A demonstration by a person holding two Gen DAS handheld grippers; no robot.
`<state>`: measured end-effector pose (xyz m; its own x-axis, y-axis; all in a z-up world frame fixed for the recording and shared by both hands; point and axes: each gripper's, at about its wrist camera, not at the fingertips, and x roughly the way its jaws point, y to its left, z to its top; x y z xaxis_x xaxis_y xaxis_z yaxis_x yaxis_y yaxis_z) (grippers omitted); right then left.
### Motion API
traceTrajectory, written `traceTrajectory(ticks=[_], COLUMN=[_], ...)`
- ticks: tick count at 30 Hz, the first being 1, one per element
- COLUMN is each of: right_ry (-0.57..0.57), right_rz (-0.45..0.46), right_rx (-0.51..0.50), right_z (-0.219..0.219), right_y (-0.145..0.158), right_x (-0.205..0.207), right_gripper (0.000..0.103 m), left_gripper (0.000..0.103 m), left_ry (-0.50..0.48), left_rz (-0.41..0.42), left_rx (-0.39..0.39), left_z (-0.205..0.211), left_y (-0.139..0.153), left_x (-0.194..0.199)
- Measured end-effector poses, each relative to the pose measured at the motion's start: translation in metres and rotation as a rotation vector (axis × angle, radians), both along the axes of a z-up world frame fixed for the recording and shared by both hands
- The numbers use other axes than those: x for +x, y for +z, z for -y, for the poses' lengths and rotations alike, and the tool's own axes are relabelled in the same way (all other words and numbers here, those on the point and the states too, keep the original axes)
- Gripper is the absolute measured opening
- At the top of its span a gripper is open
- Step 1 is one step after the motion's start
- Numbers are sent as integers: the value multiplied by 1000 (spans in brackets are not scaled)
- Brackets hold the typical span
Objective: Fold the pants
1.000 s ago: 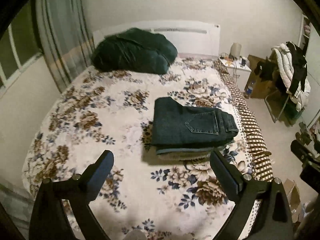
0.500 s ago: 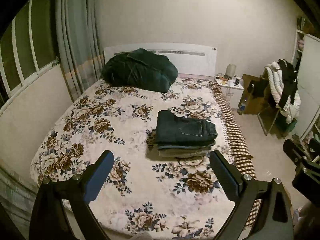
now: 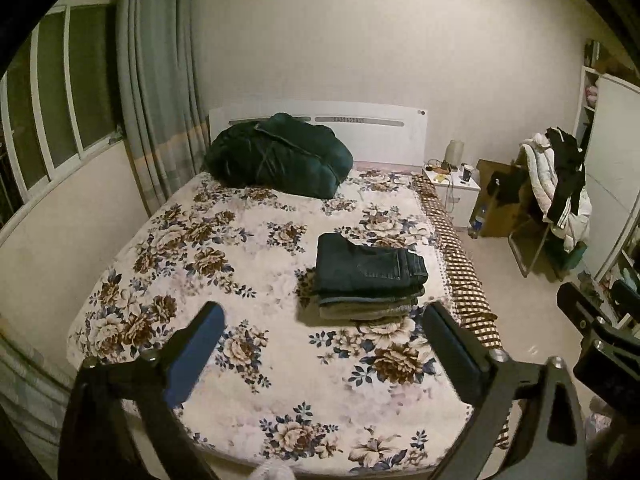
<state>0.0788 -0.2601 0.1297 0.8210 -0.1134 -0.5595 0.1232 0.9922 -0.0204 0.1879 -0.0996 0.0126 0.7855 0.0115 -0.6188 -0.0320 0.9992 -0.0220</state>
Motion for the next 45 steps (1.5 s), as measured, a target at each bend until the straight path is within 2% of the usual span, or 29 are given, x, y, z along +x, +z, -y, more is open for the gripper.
traceTrajectory(ticks=[21,45], right_ry=[39,40], right_rz=[-10,-15], right_rx=[3,26], right_z=[0,6], right_y=[-1,-10], right_x=[18,13], right_gripper=[103,103], left_gripper=[103,103], left_ry=[21,24], left_rz=[6,7], left_rx=[24,33], left_z=[4,2], left_y=[5,10], left_x=[-8,-15])
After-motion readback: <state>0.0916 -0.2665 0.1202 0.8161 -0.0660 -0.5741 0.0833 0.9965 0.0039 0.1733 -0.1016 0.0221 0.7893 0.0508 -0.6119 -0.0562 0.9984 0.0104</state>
